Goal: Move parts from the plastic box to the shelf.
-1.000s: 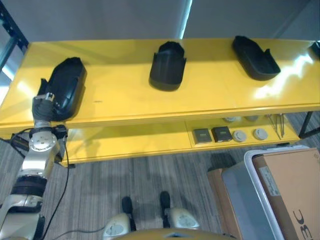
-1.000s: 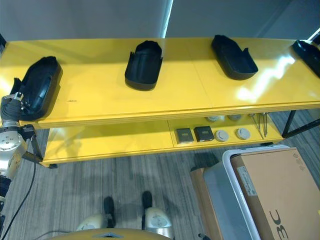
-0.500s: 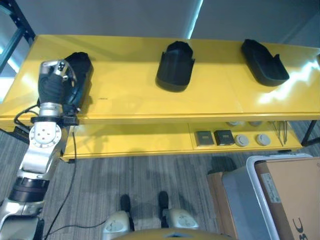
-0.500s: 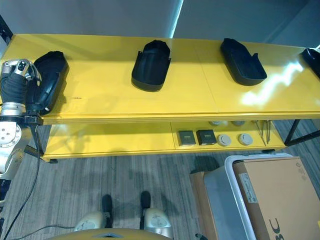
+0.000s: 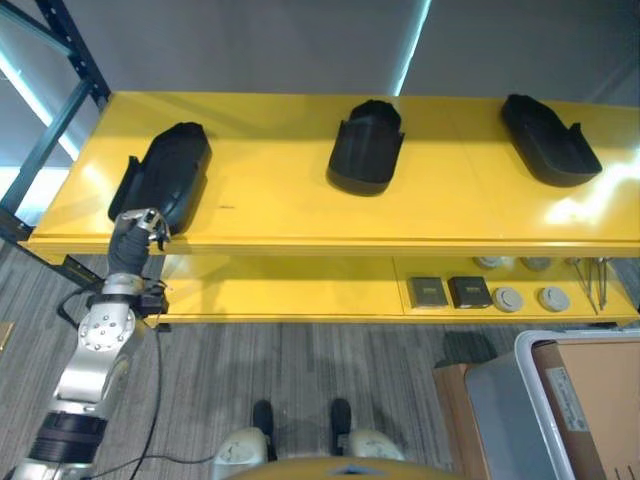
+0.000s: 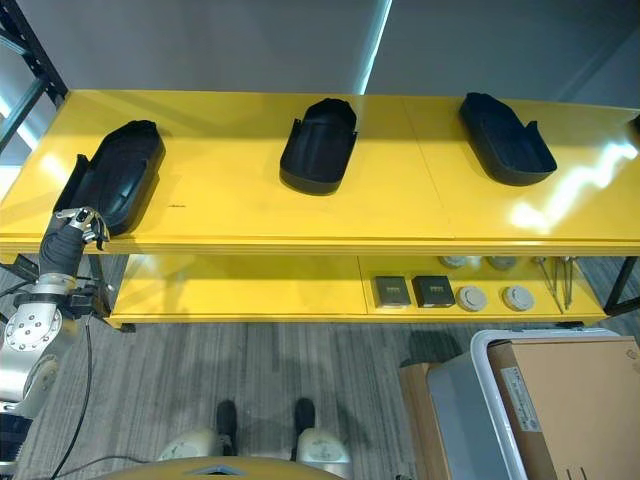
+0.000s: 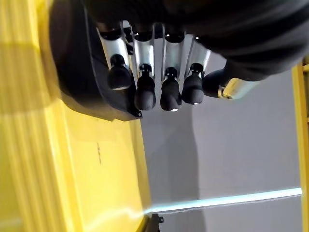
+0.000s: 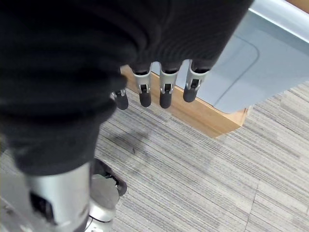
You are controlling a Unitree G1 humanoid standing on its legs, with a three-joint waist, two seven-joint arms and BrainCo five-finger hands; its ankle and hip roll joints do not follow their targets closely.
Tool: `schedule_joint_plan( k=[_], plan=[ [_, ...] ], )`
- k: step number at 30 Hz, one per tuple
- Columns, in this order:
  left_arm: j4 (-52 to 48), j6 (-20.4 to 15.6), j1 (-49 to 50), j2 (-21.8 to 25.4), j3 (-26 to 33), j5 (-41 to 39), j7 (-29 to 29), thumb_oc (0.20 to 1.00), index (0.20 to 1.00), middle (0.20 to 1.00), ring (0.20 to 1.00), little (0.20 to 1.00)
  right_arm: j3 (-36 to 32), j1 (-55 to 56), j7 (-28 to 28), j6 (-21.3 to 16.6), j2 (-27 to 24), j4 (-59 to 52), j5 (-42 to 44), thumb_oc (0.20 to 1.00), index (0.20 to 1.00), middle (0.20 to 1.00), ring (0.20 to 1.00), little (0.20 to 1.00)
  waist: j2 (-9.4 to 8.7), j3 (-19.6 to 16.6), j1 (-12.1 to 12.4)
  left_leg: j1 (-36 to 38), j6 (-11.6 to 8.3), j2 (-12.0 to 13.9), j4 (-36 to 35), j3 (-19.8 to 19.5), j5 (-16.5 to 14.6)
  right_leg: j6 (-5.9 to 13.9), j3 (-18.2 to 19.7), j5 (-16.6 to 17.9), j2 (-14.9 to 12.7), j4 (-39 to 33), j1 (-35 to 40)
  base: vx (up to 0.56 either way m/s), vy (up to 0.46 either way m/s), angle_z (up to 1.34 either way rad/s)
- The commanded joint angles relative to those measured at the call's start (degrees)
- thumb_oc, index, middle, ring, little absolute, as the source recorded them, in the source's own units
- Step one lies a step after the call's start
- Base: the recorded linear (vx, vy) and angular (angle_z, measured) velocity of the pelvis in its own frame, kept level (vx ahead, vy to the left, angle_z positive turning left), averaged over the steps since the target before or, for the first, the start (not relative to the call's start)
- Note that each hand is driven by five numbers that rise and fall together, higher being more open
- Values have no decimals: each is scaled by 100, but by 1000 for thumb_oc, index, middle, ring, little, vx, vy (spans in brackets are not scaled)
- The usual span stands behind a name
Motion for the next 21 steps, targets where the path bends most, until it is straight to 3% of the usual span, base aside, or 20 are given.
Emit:
schedule_joint_plan(
  k=[1,21],
  plan=[
    [81,-352,-288,17,232,11,230,200,200,200,200,200,178,205,-120,54,-113,95,-116,1000,1000,1000,1000,1000,-143,-127,-38,-442,173,-11,557,-50,-414,355,200,-138,-66,435,-339,0,0,0],
    [2363,-348,-1222,200,-19,207,964,200,200,200,200,200,377,-1,-47,-37,-234,347,-233,1000,1000,1000,1000,1000,-152,-105,-277,-420,196,71,669,115,-419,393,315,-98,-65,523,-393,4,1,-2]
  ],
)
